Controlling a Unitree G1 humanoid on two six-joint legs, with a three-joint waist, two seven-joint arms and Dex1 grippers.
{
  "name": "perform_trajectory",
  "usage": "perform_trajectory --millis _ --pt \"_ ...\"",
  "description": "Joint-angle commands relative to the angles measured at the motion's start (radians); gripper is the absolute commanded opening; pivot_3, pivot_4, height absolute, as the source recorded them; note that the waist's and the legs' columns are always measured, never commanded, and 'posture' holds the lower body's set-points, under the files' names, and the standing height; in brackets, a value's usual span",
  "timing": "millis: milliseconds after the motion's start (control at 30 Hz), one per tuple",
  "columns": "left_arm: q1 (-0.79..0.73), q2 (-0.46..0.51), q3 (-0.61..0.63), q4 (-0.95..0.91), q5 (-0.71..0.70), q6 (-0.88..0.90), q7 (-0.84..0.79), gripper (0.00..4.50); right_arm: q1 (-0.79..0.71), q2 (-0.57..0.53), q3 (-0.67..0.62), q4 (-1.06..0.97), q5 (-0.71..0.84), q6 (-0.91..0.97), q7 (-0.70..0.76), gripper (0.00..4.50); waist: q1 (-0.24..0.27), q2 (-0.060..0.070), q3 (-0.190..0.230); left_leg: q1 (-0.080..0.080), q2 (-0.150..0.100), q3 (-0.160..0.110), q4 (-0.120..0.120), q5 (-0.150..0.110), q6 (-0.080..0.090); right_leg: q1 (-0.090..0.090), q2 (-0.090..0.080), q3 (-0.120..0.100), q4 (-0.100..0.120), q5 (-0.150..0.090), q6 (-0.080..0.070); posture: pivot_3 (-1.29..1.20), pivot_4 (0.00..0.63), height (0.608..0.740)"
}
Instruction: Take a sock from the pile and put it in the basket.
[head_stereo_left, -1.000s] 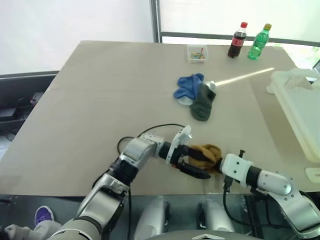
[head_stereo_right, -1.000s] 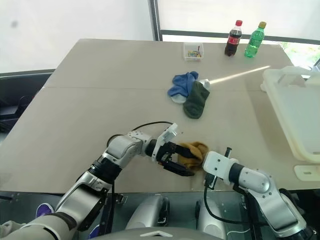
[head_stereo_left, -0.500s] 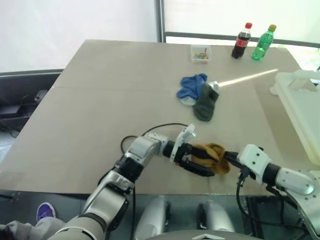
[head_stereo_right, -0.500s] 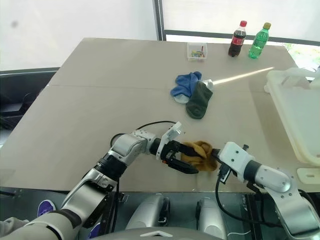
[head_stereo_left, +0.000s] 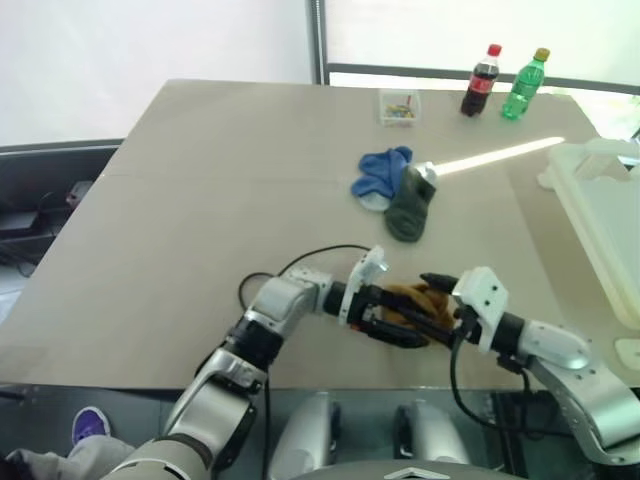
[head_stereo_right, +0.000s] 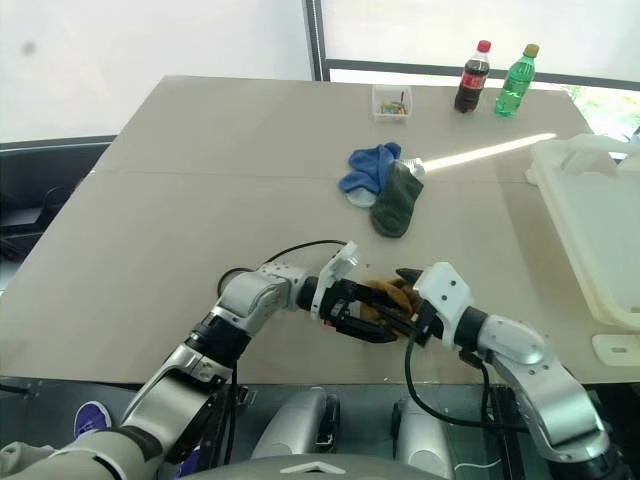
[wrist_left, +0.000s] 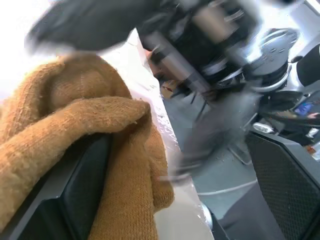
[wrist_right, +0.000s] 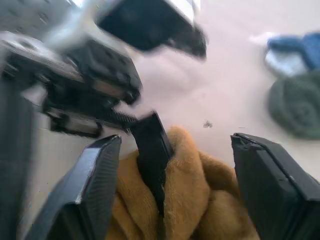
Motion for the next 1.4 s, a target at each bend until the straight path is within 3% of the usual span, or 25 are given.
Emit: perform_trajectory --millis 33,267,600,967,1067,1267,1400 --pt "0.04 0.06 0.044 -0.096 -0.01 -0.049 -0.009 4.5 -0.021 0.009 -0.044 0.025 0.008 -0.031 -0.018 3.39 -0.004 0.0 0.0 0.0 0.0 0.0 0.0 0.0 0.0 -0.001 0.0 0.0 0.0 0.0 0.0 0.0 0.15 0.735" --pt "0.106 0.168 0.148 -0.245 -0.063 -0.06 0.011 4.5 0.008 -0.018 -0.054 0.023 0.021 0.047 -0.022 3.39 -0.012 0.002 0.001 -0.003 0.0 0.0 -0.003 0.0 0.0 -0.004 -0.004 0.002 0.0 0.0 0.0 0.0 0.15 0.735" --pt "0.178 0.211 0.191 -0.311 -0.007 -0.227 0.07 4.5 0.05 -0.118 0.008 -0.042 0.033 0.197 0.011 3.39 -0.018 0.002 0.001 -0.003 -0.001 0.0 -0.003 -0.001 0.001 -0.003 -0.003 0.0 -0.001 0.0 0.0 0.0 0.15 0.735" --pt "0.275 0.302 0.278 -0.41 -0.039 -0.305 0.098 4.5 -0.01 -0.117 0.069 0.022 0.042 0.342 -0.017 3.39 -0.021 0.002 0.001 -0.002 0.0 0.0 -0.003 -0.001 0.001 -0.003 -0.005 0.0 -0.002 0.0 0.0 0.0 0.15 0.735" --pt "0.302 0.336 0.303 -0.426 -0.055 -0.298 0.101 4.5 -0.024 -0.143 0.118 0.042 0.035 0.365 0.009 2.66 -0.022 0.001 0.0 -0.002 0.0 0.0 -0.003 -0.001 0.001 -0.003 -0.005 0.0 -0.002 0.0 0.0 0.0 0.15 0.735" --pt "0.33 0.346 0.316 -0.467 -0.07 -0.295 0.137 4.5 -0.077 -0.182 0.17 0.088 0.029 0.381 0.039 0.06 -0.021 -0.004 -0.004 0.002 0.001 -0.001 -0.003 -0.001 0.0 0.002 -0.005 -0.001 -0.005 0.0 0.0 0.0 0.15 0.735" --pt "0.33 0.33 0.314 -0.478 -0.071 -0.304 0.169 4.5 -0.1 -0.086 0.002 0.103 0.142 0.366 0.01 0.06 -0.021 -0.004 -0.004 0.002 0.002 -0.002 -0.003 -0.001 0.0 0.003 -0.005 0.0 -0.005 0.0 0.0 0.0 0.15 0.735"
